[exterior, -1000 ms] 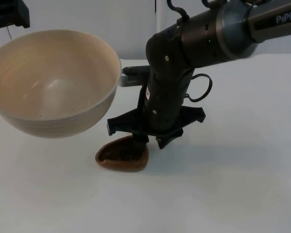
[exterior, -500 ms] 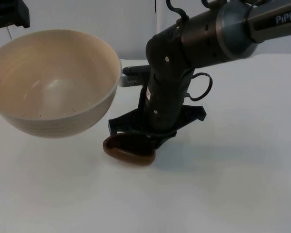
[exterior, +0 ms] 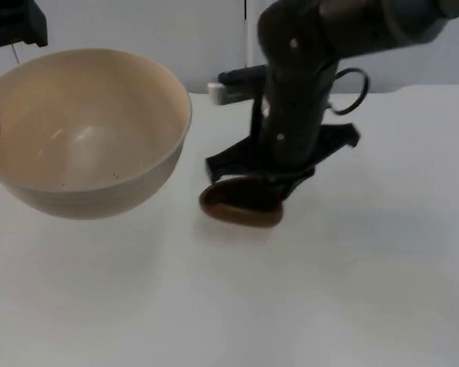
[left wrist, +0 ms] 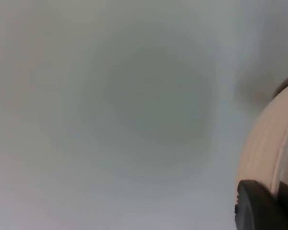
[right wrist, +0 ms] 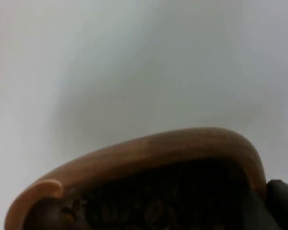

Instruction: Pick up the bowl with the left hand and pour the coffee beans from the cup into the bowl with the right hand.

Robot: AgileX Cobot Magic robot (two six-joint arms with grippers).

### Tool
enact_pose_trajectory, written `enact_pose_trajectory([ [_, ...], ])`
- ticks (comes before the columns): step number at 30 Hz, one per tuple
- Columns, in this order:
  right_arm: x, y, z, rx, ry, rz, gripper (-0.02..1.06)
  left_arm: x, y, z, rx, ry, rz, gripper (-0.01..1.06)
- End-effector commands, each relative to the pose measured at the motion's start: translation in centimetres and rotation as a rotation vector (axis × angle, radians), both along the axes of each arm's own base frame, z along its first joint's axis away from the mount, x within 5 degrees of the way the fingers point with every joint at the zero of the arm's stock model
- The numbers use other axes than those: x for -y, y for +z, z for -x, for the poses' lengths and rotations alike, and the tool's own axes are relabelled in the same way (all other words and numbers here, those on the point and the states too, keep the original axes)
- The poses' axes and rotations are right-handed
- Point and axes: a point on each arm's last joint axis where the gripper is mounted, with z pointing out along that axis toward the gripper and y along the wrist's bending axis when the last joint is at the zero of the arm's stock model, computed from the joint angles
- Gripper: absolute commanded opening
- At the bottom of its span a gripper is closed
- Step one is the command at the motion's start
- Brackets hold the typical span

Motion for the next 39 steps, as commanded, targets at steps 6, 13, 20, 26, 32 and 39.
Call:
enact_pose_trajectory([
  [6,3.4,4.7,-1.4,0.036,0.009,0.027,0.0,0.5,-1.1,-0.4,-0.024,-0.015,0.023,0.0],
  [13,5.4,9.4,-1.2,0.113,0.049,0.06,0.0,1.5,-2.8,-1.3,-0.053,-0.065,0.056,0.0],
  [20,6.5,14.2,0.3,0.174,0.104,0.047,0.0,2.1,-4.5,-2.3,-0.101,-0.059,0.049,0.0],
  [26,7.7,18.0,2.0,0.209,0.133,0.048,0.0,2.4,-5.2,-2.9,-0.115,-0.055,0.056,0.0],
  [32,8.0,20.8,3.5,0.204,0.194,0.044,0.0,2.5,-5.4,-3.0,-0.115,-0.054,0.059,0.0],
  [39,6.1,23.1,4.8,0.253,0.287,0.035,0.0,2.5,-5.4,-3.0,-0.115,-0.054,0.059,0.0],
])
